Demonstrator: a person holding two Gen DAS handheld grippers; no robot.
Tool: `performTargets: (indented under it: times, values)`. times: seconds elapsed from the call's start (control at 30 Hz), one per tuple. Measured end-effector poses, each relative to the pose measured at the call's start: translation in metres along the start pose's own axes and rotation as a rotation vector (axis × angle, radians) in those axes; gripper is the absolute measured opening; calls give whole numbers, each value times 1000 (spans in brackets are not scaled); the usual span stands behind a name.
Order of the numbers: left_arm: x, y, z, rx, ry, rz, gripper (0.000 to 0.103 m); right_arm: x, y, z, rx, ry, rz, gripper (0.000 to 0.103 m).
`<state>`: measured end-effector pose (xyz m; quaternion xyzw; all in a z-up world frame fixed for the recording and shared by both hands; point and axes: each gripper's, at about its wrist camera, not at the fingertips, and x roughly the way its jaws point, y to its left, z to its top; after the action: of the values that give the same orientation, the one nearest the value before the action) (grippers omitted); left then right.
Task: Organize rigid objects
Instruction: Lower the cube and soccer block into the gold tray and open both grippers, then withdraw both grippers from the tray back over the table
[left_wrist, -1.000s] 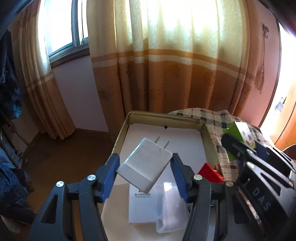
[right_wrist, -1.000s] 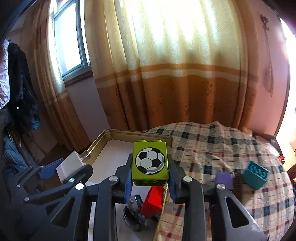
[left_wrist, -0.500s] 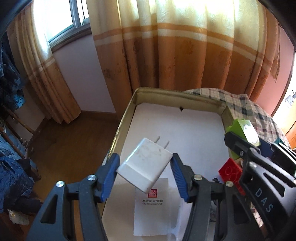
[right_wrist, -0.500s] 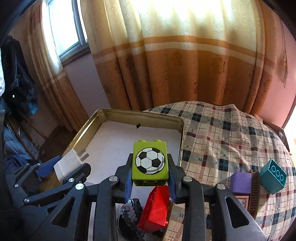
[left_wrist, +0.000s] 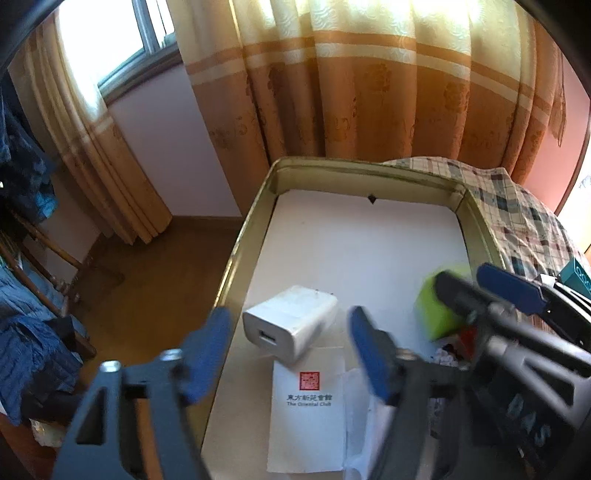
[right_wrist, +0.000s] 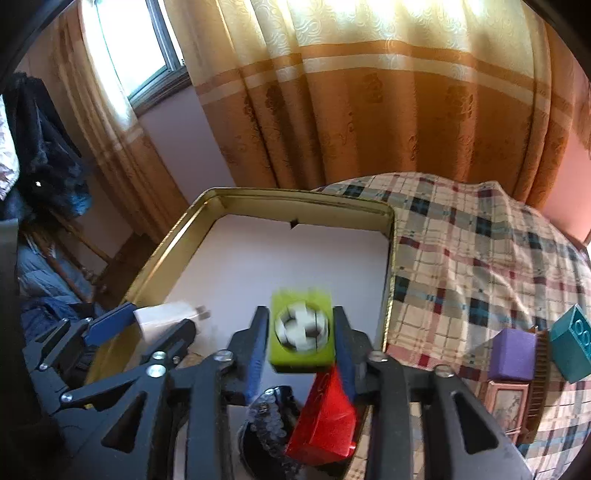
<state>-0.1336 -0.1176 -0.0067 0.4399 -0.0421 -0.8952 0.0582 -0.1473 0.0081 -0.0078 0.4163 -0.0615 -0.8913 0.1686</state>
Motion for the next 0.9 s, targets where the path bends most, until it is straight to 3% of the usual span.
performTargets:
  times: [0.03, 0.1, 0.2, 0.33, 0.47, 0.57, 0.67, 0.9]
  values:
    - [-4, -1, 0, 0, -9, -15, 88, -4, -1, -1, 11, -16, 26, 71]
    - [-13, -3, -1, 3, -48, -13, 102, -14, -1, -4, 13, -57, 50, 71]
    - [-30, -7, -1, 22, -124, 40, 103, -33, -3, -9, 31, -120, 52, 71]
    - [-41, -10, -2, 7, -141, 6, 103, -59, -12, -19, 67, -202, 12, 71]
    - [-53, -18, -13, -27, -155, -91, 103, -95, -28, -39, 88, -326, -95, 71]
    - [-60, -32, -24, -31, -177, -121, 103, -121, -41, -58, 90, -434, -215, 72]
    - [-68, -44, -35, -36, -208, -107, 103, -135, -50, -75, 47, -478, -305, 75]
    - [-79, -67, -54, -20, -246, -61, 103, -151, -77, -99, 76, -516, -407, 75]
